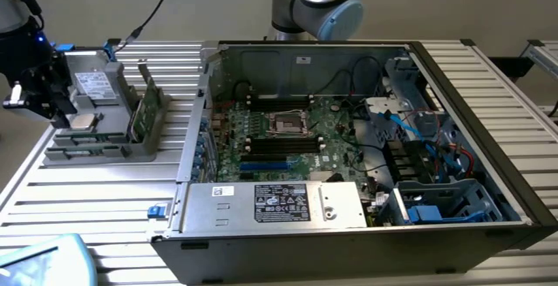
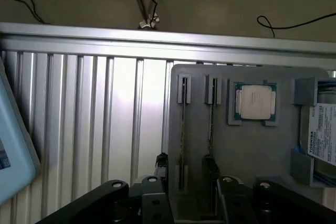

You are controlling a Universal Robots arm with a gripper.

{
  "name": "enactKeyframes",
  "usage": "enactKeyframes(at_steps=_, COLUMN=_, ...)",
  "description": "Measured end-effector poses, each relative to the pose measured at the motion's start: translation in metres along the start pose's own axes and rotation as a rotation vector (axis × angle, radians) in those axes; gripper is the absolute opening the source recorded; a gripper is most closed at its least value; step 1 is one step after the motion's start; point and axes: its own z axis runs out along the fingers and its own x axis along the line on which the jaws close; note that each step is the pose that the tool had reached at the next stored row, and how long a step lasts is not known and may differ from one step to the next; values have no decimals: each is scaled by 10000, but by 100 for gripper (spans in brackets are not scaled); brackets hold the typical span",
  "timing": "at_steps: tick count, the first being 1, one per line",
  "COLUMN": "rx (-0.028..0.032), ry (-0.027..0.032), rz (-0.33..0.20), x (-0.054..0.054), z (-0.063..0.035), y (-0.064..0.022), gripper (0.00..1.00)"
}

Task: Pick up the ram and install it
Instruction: 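Pick up the ram and move it above insertion slot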

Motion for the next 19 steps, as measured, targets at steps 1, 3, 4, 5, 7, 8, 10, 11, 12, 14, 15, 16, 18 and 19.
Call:
enactKeyframes(at_steps=1, rx=23, ry=2, rz=0, x=-1, z=11, y=0, gripper=40)
enactKeyframes(at_steps=3, rx=47, ry=1, rz=0, x=-3, z=43, y=-1, gripper=40)
enactKeyframes(at_steps=4, rx=51, ry=2, rz=0, x=-3, z=62, y=-2, gripper=40)
enactKeyframes(at_steps=5, rx=53, ry=3, rz=0, x=-2, z=79, y=-2, gripper=40)
enactKeyframes(at_steps=7, rx=56, ry=3, rz=0, x=-2, z=115, y=-3, gripper=40)
enactKeyframes(at_steps=8, rx=57, ry=3, rz=0, x=-2, z=134, y=-4, gripper=40)
enactKeyframes(at_steps=10, rx=59, ry=2, rz=0, x=-1, z=170, y=-5, gripper=40)
enactKeyframes(at_steps=11, rx=58, ry=3, rz=0, x=-1, z=188, y=-6, gripper=40)
enactKeyframes(at_steps=12, rx=57, ry=4, rz=0, x=-1, z=206, y=-7, gripper=40)
enactKeyframes(at_steps=14, rx=58, ry=3, rz=0, x=0, z=244, y=-8, gripper=40)
enactKeyframes(at_steps=15, rx=58, ry=3, rz=0, x=0, z=261, y=-9, gripper=40)
enactKeyframes(at_steps=16, rx=57, ry=3, rz=0, x=0, z=278, y=-9, gripper=40)
enactKeyframes(at_steps=18, rx=58, ry=3, rz=0, x=1, z=315, y=-11, gripper=40)
enactKeyframes(at_steps=19, rx=57, ry=3, rz=0, x=1, z=334, y=-12, gripper=40)
